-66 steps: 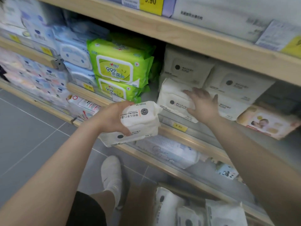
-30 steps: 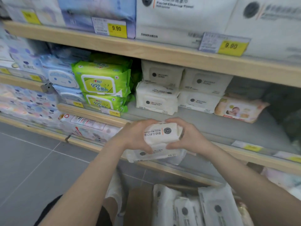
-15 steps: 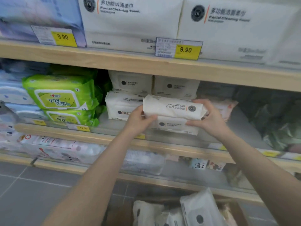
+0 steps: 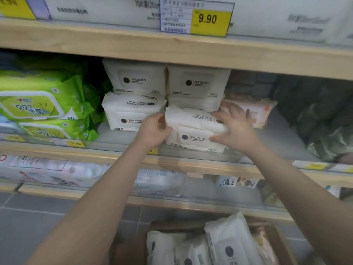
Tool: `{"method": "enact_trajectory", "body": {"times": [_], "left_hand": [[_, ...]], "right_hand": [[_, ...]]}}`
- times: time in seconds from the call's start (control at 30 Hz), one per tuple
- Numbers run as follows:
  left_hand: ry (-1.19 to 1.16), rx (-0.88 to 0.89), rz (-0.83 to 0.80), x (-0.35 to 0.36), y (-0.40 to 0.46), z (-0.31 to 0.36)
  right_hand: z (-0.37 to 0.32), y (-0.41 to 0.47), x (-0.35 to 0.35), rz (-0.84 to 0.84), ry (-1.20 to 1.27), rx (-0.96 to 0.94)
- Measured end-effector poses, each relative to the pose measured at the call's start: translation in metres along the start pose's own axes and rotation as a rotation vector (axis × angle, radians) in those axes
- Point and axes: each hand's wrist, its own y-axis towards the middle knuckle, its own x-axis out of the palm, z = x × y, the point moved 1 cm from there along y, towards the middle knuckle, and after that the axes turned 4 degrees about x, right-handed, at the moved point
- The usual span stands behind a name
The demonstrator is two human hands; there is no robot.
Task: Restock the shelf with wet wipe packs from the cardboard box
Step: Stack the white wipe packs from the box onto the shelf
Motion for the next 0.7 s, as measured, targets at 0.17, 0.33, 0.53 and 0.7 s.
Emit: {"method": "enact_trajectory", "body": {"times": [0.17,0.33,0.53,0.7], "left_hand": [[0.528,0.280,0.296,-0.029,0.008,-0.007],[0.788,0.077,-0.015,-0.027,0.010,-0.032],[0.781,0.153,0.075,-0.023,0.014,-0.040],[0.759,0.168,0.103,-0.022,0.015,-0.044]], "right_hand": [[-0.051,-0.016,0.013,-0.002,-0.242,-0.062],[-0.052,-0.009,0.027,0.005,-0.288,-0.007],[-0.048,0.030,0.037,-0.009,-0.277,-0.018],[-0.052,0.037,0.050,0.038,-0.315,0.002]]}}
